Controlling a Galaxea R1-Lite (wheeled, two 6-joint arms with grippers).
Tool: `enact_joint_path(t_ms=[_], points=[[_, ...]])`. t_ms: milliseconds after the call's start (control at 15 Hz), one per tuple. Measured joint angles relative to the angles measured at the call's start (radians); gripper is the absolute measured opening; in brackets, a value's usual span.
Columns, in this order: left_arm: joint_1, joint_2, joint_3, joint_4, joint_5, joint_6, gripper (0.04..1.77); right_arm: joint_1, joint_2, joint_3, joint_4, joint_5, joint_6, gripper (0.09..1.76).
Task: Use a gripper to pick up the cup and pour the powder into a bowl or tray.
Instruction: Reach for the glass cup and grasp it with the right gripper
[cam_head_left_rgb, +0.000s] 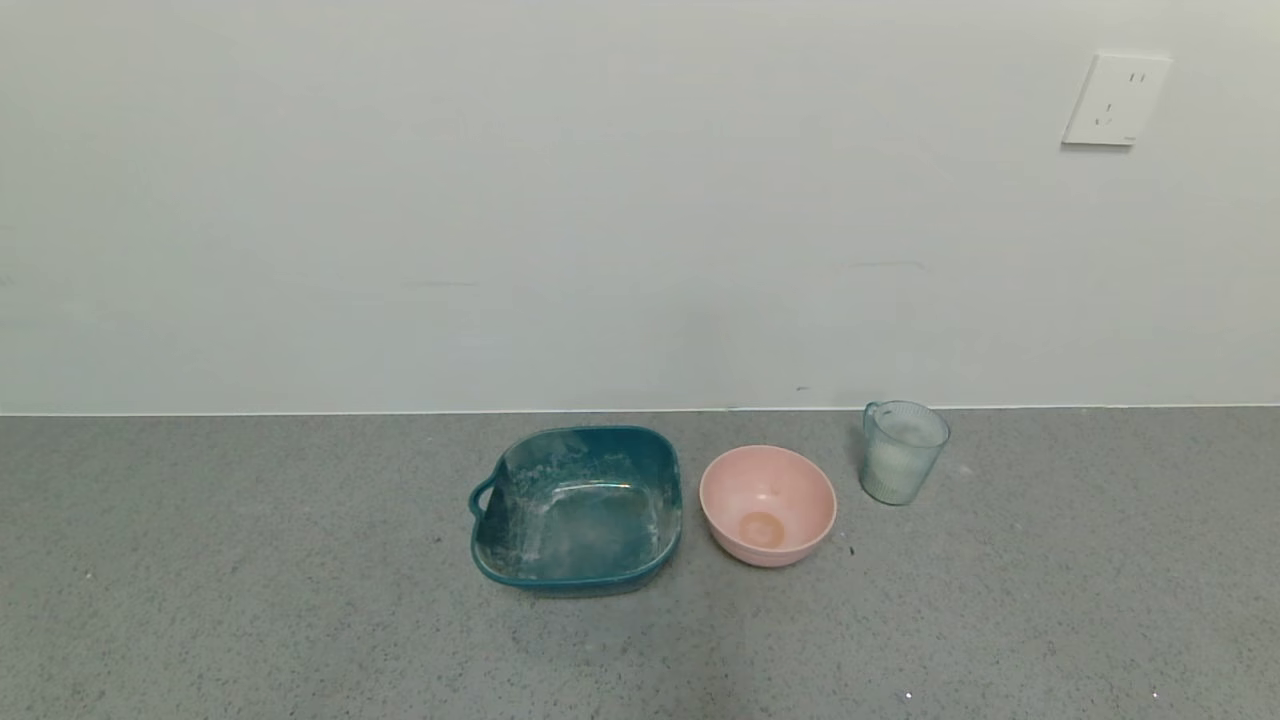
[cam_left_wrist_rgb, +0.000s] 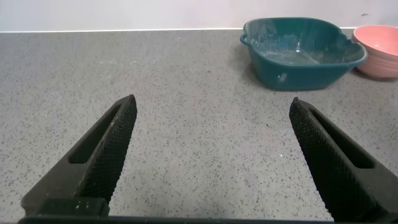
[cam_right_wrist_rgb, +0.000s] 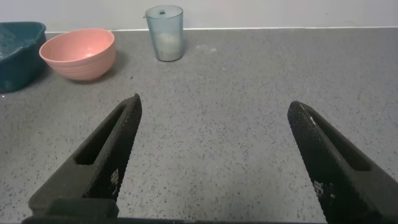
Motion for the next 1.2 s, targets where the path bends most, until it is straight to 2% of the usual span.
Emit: enact_joint_path(t_ms=[467,733,933,1200], points=[[0.0,0.0,0.0,0.0,0.0,0.0,1.76,0.0,0.0,-0.011,-0.009,-0.006,-0.031,1.71],[0.0,0.0,0.0,0.0,0.0,0.0,1.76,0.0,0.051,-0.111,-0.007,0.0,-0.04,1.71],[0.0,0.0,0.0,0.0,0.0,0.0,1.76,0.013,0.187,-0.214,-0.014,0.001,-0.043,1.71],[0.0,0.0,0.0,0.0,0.0,0.0,1.76,0.026,0.463,-0.366,-0.034,0.0,-0.042,1.71]])
